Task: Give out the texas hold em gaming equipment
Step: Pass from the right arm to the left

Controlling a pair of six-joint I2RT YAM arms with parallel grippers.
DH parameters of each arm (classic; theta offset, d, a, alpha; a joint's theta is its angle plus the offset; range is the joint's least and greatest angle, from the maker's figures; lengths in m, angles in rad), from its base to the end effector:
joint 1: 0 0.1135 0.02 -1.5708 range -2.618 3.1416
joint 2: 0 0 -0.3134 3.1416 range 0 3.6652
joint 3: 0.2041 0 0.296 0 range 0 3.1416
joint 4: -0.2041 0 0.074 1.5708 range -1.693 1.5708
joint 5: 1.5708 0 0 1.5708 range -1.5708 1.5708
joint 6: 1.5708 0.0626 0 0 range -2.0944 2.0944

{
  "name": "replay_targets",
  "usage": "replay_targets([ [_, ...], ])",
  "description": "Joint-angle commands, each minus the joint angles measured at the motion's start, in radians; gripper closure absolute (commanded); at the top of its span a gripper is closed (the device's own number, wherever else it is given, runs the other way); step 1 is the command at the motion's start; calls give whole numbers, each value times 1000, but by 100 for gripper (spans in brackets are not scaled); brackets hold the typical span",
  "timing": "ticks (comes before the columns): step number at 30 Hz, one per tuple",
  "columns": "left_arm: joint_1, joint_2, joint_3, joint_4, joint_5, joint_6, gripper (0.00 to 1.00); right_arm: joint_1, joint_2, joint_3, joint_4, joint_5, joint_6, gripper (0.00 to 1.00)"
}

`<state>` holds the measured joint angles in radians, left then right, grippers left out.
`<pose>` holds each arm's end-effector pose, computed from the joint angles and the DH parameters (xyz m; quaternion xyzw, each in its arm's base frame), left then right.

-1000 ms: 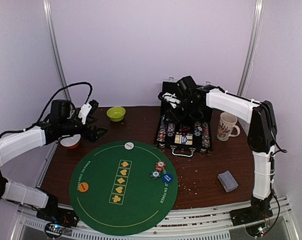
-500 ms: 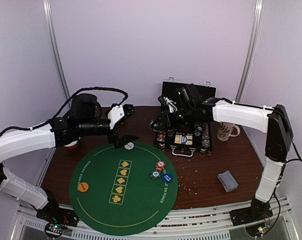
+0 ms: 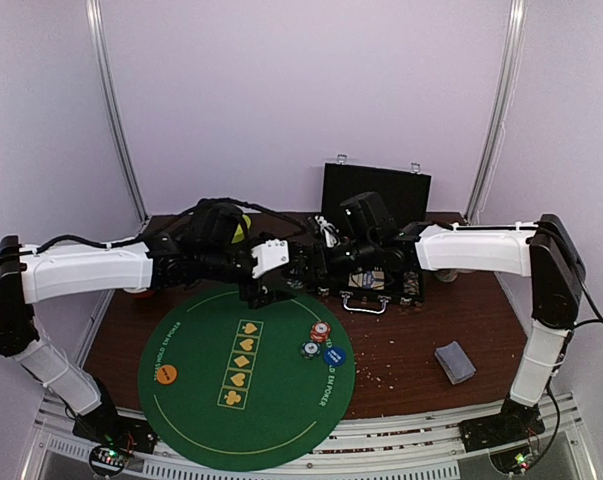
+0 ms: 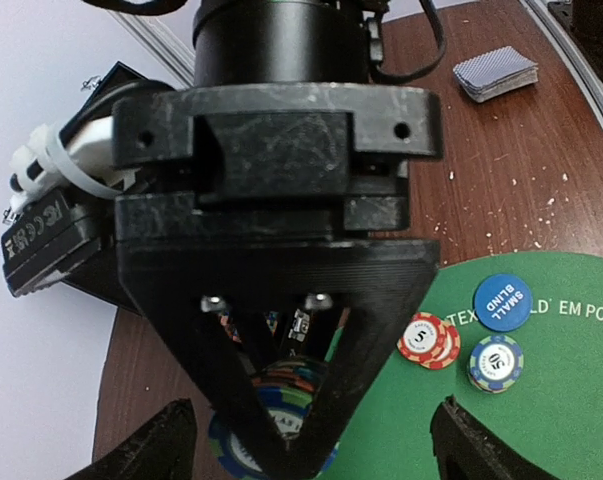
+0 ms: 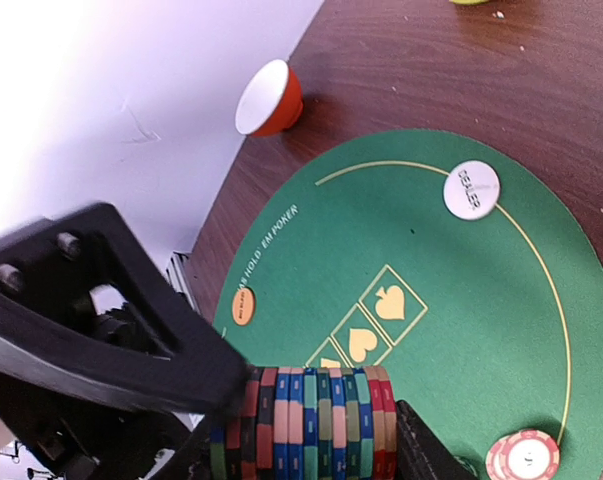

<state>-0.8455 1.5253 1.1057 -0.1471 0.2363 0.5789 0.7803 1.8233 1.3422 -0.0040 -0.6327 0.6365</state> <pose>0.2601 -0.3155 0.2909 0.6118 0.6218 -0.1659 0.4599 0.3244 0.3732 0.2780 -0.2187 0.8001 0.5217 0.1995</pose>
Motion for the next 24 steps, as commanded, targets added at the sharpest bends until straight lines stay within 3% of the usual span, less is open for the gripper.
replay_targets([
  [1,0,52,60,18,-37,7,22,3,-56,-4,122,-38,51,100],
  [9,0,97,65,87,-111,6,40,6,-43,22,113,-40,45,100],
  [12,0,100,63,95,-123,2,56,6,-40,25,116,-42,46,100],
  [17,0,99,47,112,-126,-17,73,6,-38,10,141,-55,65,100],
  [21,0,103,38,130,-153,-40,100,7,-35,7,152,-50,71,100],
  [24,0,108,39,133,-166,-60,100,8,-27,12,153,-52,69,100],
])
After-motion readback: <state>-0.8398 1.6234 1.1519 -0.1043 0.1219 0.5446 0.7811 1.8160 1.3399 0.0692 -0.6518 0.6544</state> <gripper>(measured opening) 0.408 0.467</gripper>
